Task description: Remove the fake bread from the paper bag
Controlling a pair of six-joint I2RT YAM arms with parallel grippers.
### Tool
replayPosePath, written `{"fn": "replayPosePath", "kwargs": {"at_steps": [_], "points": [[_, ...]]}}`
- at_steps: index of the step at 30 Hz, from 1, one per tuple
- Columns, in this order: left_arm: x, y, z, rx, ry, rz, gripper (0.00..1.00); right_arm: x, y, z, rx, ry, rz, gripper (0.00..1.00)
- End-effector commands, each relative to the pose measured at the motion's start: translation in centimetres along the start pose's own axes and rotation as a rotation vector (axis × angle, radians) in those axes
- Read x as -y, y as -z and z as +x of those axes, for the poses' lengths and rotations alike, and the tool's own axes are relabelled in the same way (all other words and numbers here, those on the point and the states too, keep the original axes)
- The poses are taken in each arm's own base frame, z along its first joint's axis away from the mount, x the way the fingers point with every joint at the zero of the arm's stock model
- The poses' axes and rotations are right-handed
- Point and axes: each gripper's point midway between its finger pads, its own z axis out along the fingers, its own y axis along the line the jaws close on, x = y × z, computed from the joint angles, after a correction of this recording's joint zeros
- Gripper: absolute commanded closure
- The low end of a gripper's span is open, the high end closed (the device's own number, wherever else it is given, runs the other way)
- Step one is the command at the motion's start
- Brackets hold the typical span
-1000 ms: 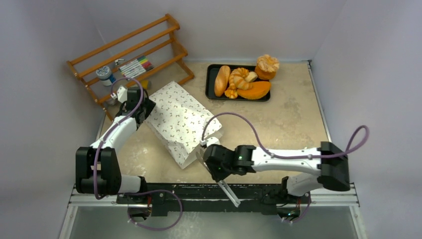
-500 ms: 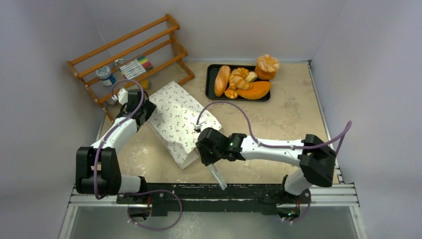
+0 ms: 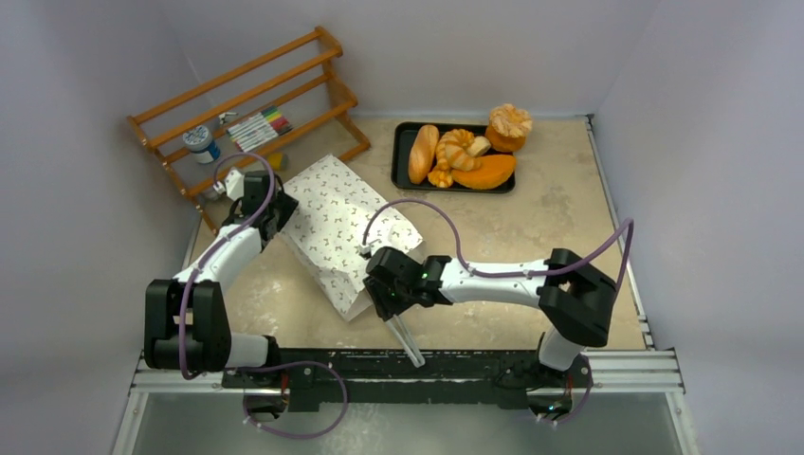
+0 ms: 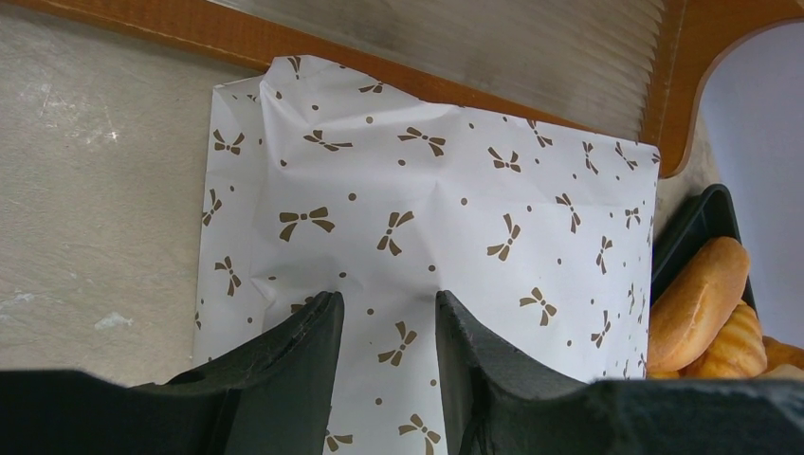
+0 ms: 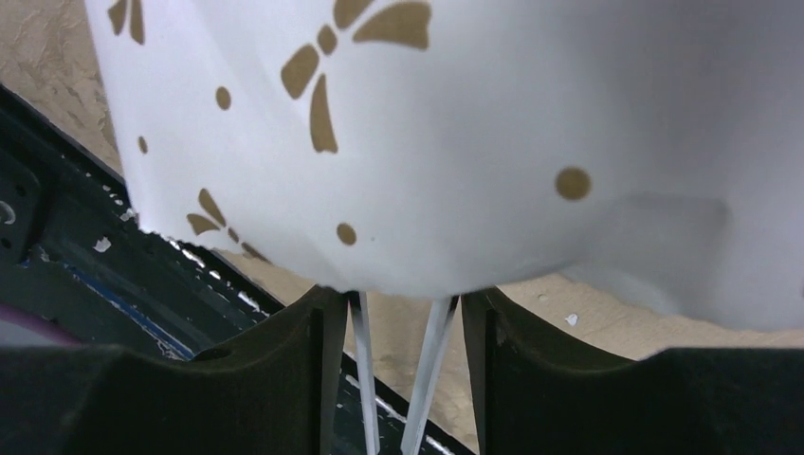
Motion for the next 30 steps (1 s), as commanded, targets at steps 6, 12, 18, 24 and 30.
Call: {"fn": "replayPosePath", "kwargs": {"at_steps": [6, 12, 18, 24, 30], "points": [[-0.1, 0.2, 0.1, 0.008, -0.008, 0.020, 0.60, -0.2, 0.3, -2.1, 0.089, -0.009, 0.006, 0.49], [-0.2, 0.1, 0.3, 0.004, -0.003, 0.020, 0.60, 0.1, -0.2, -1.3, 0.074, -0.003, 0.007, 0.47], [-0.1, 0.1, 0.3, 0.005, -0.003, 0.022, 0.59, 0.1, -0.6, -0.7, 0.052, 0.004, 0.021, 0.46], [-0.4, -0.1, 0.5, -0.001, -0.007, 0.018, 0.59, 0.2, -0.1, -0.4, 0.043, 0.012, 0.085, 0.44], [-0.3, -0.3, 0.7, -0.005, -0.007, 0.023, 0.59, 0.1, -0.2, -0.3, 0.043, 0.008, 0.097, 0.41]]}}
